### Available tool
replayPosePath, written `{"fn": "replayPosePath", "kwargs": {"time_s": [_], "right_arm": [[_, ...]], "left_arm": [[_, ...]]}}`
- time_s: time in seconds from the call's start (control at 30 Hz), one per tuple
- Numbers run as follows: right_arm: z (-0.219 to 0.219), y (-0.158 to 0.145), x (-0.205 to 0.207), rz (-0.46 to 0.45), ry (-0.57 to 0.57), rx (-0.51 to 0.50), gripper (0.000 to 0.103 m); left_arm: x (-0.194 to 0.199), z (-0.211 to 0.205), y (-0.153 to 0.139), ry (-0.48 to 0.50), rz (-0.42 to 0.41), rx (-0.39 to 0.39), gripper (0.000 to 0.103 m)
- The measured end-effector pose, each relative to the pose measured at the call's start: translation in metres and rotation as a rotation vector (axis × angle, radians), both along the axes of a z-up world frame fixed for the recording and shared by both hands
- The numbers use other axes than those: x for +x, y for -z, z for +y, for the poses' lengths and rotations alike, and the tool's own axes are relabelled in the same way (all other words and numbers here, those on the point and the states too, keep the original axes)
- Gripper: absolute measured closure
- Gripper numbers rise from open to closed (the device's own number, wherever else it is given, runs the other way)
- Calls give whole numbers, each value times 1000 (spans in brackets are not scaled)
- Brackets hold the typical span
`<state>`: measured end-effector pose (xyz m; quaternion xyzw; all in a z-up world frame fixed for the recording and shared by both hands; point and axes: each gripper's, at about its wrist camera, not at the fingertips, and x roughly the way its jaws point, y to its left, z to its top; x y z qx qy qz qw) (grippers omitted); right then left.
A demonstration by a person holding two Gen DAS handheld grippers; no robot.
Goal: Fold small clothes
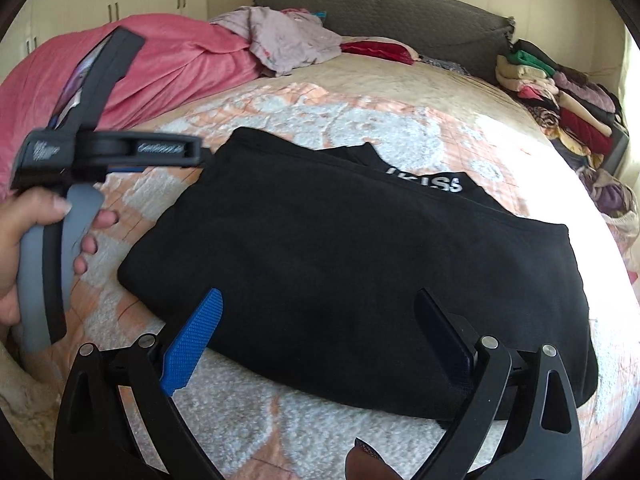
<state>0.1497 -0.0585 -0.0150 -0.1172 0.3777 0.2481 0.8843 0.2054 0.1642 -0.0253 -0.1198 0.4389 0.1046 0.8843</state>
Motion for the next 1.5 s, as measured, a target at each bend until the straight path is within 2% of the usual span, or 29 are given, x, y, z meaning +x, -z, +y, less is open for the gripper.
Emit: {"fn": "replayPosePath", "kwargs": {"time_s": [0.17,0.33,0.43,0.9,1.17,1.2,1.23,1.3,1.4,1.43,1.5], "right_arm": [[20,12,-13,-4,-76,-44,7],[42,27,-23,-15,-128,-113,7],[52,36,-23,-15,-130,-140,6],[88,51,-1,-129,-120,-260,4],[90,48,6,-198,-80,-252,7],[87,46,6,-211,-70,-240,12],[83,43,5,-219,-66,-222,25],[77,37,3,-240,-51,-185,33],[66,27,-2,-267,-43,-120,54],[64,23,-4,-278,-41,-103,63],[59,19,-7,-290,-38,-75,74]], "left_arm": [[8,8,5,-9,16,-54,10],[20,9,7,6,27,-64,10],[27,10,6,14,29,-61,10],[55,11,2,50,40,-46,10],[63,16,10,56,73,-88,10],[63,16,12,60,78,-93,10],[64,15,13,68,83,-102,10],[63,14,15,79,88,-133,10],[63,12,17,96,88,-203,10],[63,10,17,101,87,-201,10],[62,5,17,105,83,-182,10]]}}
